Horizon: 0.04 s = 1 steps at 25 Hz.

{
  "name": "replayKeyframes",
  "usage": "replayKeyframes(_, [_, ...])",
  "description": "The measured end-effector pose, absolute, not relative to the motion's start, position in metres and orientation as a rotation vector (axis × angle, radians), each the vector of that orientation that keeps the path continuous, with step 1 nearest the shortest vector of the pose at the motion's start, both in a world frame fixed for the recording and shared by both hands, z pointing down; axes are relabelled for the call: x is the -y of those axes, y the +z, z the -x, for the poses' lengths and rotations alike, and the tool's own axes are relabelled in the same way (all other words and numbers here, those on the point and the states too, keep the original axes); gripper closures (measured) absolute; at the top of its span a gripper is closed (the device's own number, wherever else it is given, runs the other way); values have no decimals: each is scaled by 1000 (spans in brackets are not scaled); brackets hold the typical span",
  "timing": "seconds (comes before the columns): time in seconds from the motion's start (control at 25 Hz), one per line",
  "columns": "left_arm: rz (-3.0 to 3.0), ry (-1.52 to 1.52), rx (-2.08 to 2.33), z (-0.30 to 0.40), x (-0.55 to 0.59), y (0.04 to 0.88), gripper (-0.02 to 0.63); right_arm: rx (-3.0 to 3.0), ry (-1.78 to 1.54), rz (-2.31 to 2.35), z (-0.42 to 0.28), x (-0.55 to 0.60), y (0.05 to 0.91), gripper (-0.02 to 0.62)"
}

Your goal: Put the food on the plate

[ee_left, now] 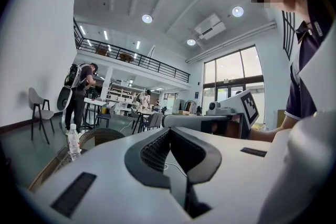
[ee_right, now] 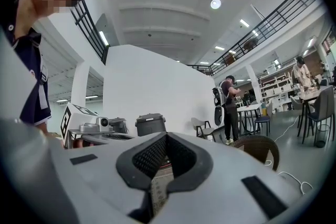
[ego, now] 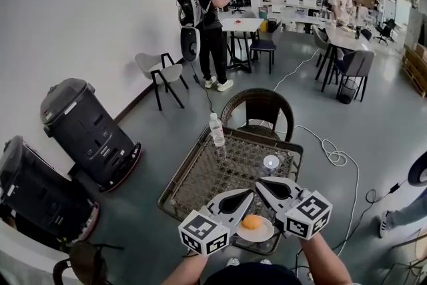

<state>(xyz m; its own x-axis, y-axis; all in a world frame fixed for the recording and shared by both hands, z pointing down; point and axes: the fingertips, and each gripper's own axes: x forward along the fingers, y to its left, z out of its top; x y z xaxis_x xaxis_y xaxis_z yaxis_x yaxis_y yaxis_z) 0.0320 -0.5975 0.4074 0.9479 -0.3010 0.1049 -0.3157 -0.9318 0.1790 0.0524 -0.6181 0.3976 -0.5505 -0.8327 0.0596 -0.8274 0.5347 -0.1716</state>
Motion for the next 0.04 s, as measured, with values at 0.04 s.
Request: replayKeyframes(0.04, [-2908,113,464,-32,597,408,597,-2726,-282,1473,-52,618,397,592])
